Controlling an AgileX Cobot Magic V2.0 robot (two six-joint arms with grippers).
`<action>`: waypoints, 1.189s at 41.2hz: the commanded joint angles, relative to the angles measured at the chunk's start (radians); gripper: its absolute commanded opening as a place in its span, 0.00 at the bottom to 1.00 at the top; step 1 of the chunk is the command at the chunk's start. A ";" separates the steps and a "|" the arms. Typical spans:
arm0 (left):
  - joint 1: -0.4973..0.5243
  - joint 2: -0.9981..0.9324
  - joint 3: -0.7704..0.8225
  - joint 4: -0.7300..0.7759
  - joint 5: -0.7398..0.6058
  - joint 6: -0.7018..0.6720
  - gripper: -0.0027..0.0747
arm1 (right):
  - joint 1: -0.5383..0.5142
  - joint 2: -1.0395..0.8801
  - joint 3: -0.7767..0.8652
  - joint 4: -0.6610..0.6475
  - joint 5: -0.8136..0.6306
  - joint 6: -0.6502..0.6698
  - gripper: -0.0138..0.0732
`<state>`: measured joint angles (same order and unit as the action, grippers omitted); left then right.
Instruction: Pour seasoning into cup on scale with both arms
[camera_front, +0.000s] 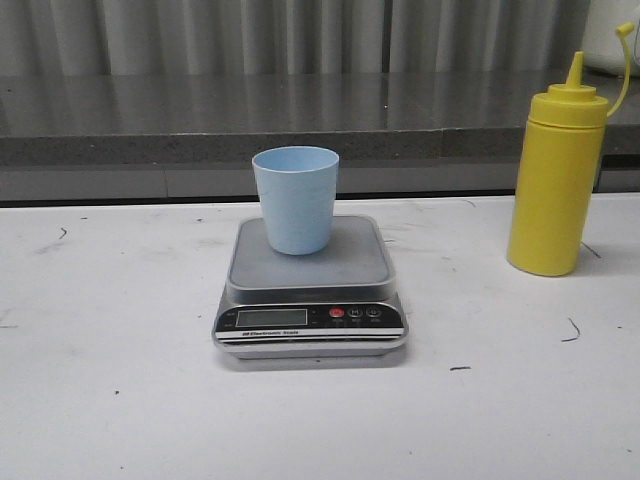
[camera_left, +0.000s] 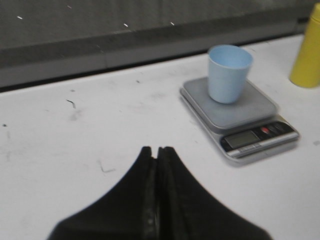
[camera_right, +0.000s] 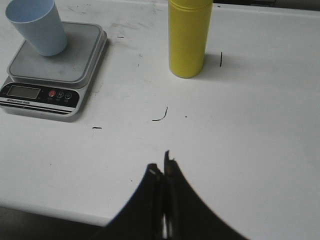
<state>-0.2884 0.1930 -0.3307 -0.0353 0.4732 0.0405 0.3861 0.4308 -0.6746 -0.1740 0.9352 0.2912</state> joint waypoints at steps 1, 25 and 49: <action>0.067 -0.055 0.113 -0.002 -0.275 -0.003 0.01 | 0.001 0.005 -0.036 -0.012 -0.059 -0.010 0.08; 0.281 -0.220 0.354 -0.027 -0.507 -0.003 0.01 | 0.001 0.005 -0.036 -0.012 -0.056 -0.010 0.08; 0.279 -0.220 0.354 -0.027 -0.507 -0.003 0.01 | 0.001 0.005 -0.036 -0.012 -0.056 -0.010 0.08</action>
<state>-0.0027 -0.0026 0.0079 -0.0537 0.0509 0.0405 0.3861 0.4308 -0.6754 -0.1724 0.9367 0.2912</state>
